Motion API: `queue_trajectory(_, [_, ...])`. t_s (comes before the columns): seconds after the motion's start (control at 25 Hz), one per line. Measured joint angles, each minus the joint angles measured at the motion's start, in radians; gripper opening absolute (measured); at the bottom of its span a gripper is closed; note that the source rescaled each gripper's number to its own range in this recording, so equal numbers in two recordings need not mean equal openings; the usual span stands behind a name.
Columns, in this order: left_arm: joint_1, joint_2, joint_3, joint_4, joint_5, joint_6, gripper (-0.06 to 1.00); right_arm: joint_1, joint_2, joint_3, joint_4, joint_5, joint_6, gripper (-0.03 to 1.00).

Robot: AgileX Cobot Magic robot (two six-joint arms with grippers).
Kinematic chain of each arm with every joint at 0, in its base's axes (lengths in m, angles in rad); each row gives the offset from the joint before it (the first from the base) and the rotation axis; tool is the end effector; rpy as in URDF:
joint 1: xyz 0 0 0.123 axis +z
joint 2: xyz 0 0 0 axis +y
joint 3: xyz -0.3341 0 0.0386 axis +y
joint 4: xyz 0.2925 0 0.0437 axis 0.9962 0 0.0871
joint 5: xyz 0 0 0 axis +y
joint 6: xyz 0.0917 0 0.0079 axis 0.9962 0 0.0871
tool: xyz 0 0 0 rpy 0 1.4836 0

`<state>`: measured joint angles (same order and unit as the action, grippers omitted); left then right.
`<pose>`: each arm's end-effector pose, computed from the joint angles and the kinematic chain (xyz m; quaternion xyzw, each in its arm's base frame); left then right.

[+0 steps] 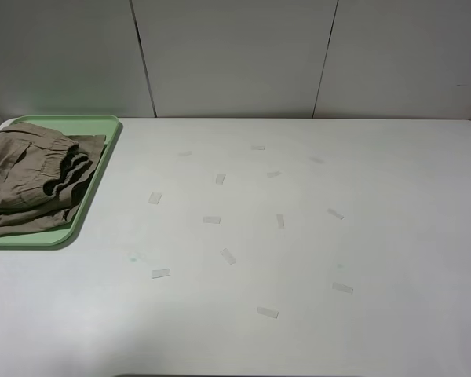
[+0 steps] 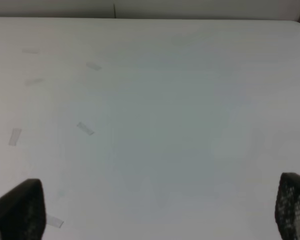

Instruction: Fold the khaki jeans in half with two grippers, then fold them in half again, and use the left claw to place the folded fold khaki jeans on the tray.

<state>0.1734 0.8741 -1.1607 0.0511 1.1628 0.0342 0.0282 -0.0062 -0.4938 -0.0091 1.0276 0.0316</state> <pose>0.1452 0.0298 0.4633 -0.0638 0.9221 0.0649 0.3762 -0.0154 -0.0012 0.2988 0.0015 0.8445 0.0115 0.5355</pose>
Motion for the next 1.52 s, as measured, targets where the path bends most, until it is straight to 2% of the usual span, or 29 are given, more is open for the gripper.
queue_trajectory(0.16, [0.000,-0.154,0.077,-0.039,0.000,0.000,0.98,0.000,0.000,0.000,0.000,0.000,0.000,1.00])
queue_trajectory(0.68, [-0.002,-0.637,0.290,-0.080,0.000,0.009,1.00,0.000,0.000,0.000,0.000,0.000,0.000,1.00])
queue_trajectory(1.12, [-0.124,-0.848,0.507,-0.079,-0.004,0.010,1.00,0.000,0.000,0.000,0.000,0.000,0.000,1.00])
queue_trajectory(1.52, [-0.126,-0.882,0.666,-0.112,-0.091,0.042,1.00,0.000,0.000,0.000,0.000,0.000,0.000,1.00])
